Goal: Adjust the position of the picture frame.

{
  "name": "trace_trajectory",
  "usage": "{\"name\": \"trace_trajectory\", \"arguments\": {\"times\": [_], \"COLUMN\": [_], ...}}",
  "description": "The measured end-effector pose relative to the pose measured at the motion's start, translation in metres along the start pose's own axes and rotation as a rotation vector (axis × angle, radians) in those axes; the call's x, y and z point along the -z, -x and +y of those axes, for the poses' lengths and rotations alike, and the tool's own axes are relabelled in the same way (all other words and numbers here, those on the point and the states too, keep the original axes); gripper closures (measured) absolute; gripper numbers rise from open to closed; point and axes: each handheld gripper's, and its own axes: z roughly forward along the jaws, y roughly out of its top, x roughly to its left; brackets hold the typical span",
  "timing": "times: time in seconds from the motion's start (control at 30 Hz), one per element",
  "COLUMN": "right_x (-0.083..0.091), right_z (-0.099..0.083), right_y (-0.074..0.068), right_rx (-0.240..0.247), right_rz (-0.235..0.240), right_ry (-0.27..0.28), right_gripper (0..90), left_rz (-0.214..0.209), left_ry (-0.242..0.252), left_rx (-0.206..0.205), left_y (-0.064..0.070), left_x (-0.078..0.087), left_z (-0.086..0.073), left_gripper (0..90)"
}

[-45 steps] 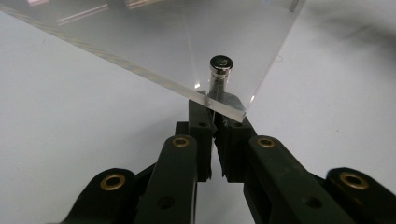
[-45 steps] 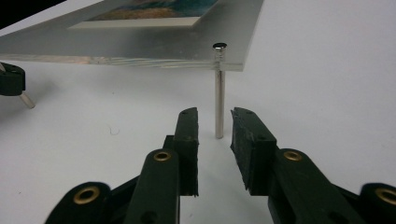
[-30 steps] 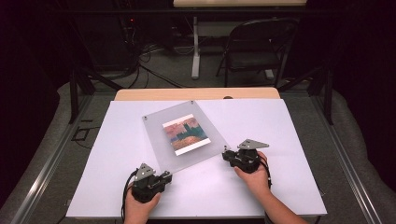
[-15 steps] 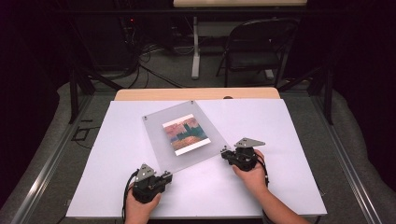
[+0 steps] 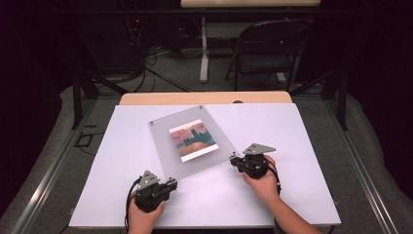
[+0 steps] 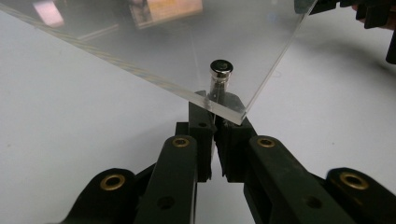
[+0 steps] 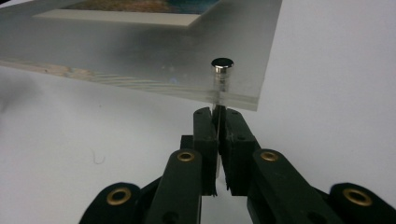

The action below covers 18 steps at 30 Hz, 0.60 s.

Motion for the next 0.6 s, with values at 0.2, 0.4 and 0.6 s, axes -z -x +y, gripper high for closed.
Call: {"name": "trace_trajectory", "arguments": {"times": [0.2, 0.4, 0.6], "right_x": [0.008, 0.018, 0.029], "right_z": [0.003, 0.001, -0.002], "right_y": [-0.005, -0.008, -0.013], "right_rx": [0.009, -0.004, -0.022], "right_rz": [0.015, 0.026, 0.031], "right_ry": [0.017, 0.032, 0.051], "right_gripper": [86.0, 86.0, 86.0], "left_rz": [-0.007, -0.012, -0.021], "left_ry": [0.025, 0.045, 0.060], "left_rx": [0.011, 0.009, 0.019], "left_y": [-0.003, -0.006, -0.012], "left_x": [0.005, 0.007, 0.004], "left_z": [0.002, 0.006, 0.014], "left_gripper": [85.2, 85.2, 85.2]}}
